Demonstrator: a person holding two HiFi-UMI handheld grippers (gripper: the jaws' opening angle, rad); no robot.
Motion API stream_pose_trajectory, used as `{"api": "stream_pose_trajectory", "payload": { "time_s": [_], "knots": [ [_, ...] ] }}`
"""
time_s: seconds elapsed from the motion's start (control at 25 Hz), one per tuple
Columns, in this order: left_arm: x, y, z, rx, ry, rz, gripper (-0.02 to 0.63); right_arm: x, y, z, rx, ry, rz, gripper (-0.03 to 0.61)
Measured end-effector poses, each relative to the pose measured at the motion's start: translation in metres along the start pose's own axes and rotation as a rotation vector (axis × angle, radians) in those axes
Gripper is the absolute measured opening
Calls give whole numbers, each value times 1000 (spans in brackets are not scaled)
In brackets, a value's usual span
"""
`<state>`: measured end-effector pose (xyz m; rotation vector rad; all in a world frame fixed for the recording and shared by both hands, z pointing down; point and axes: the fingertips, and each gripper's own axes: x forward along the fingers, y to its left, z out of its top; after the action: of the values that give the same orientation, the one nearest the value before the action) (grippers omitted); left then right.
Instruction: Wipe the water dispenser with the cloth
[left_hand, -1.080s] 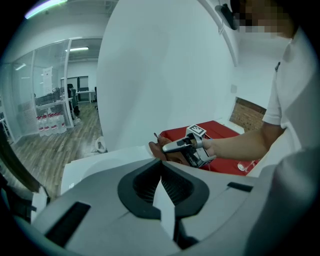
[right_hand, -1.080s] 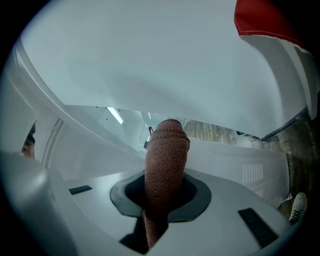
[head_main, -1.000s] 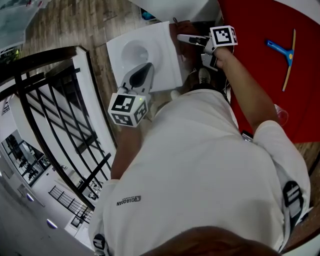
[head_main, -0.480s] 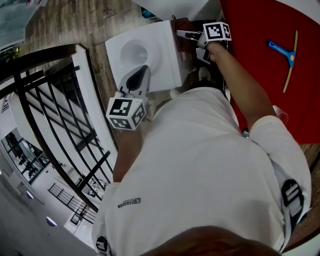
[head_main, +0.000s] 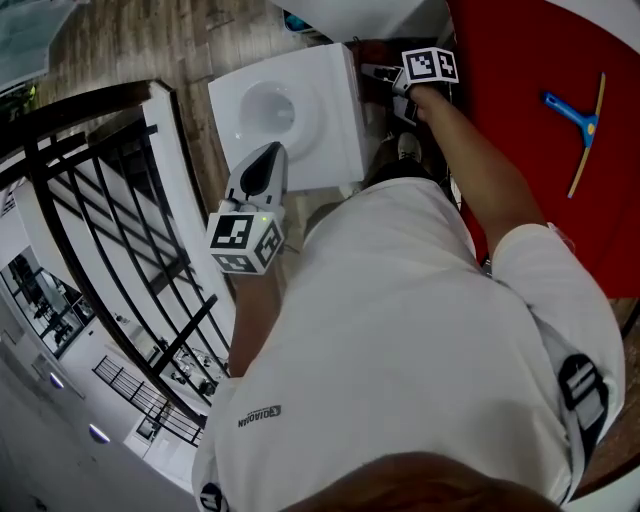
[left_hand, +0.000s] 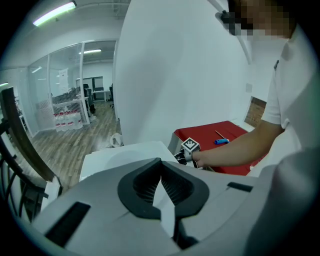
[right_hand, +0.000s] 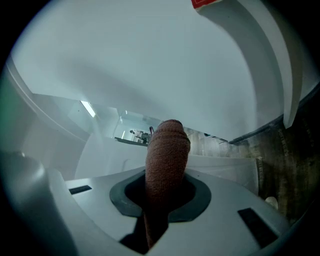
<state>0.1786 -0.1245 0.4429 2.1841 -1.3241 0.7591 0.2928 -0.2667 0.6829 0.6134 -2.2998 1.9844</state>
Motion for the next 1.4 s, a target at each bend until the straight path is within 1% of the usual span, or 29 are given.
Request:
{"api": "stream_pose_trajectory", "payload": {
  "time_s": [0.16, 0.36, 0.56, 0.88, 1.0, 1.12, 1.32, 1.4],
  "knots": [
    [-4, 5, -3, -4, 26, 17, -8, 9, -31, -5, -2, 12, -70, 64],
    [-5, 6, -8, -18, 55, 23, -8, 19, -63, -10, 22, 15, -116, 64],
    [-5, 12, -6, -31, 56, 44, -8, 26, -89, -13, 45, 8, -165, 64],
    [-25, 23, -11, -67, 56, 92, -8, 23, -133, -32, 86, 34, -319, 64],
    [-37, 29, -18, -73, 44, 102, -8, 22, -136, -40, 79, 25, -351, 64],
    [-43, 35, -20, -76, 20, 110, -8, 28, -130, -42, 55, 22, -356, 64],
    [-52, 42, -28, -64, -17, 70, -8, 25, -116, -49, 7, 0, -376, 64],
    [-53, 45, -33, -55, -33, 38, -8, 17, -108, -47, -14, -30, -386, 64]
  ]
}}
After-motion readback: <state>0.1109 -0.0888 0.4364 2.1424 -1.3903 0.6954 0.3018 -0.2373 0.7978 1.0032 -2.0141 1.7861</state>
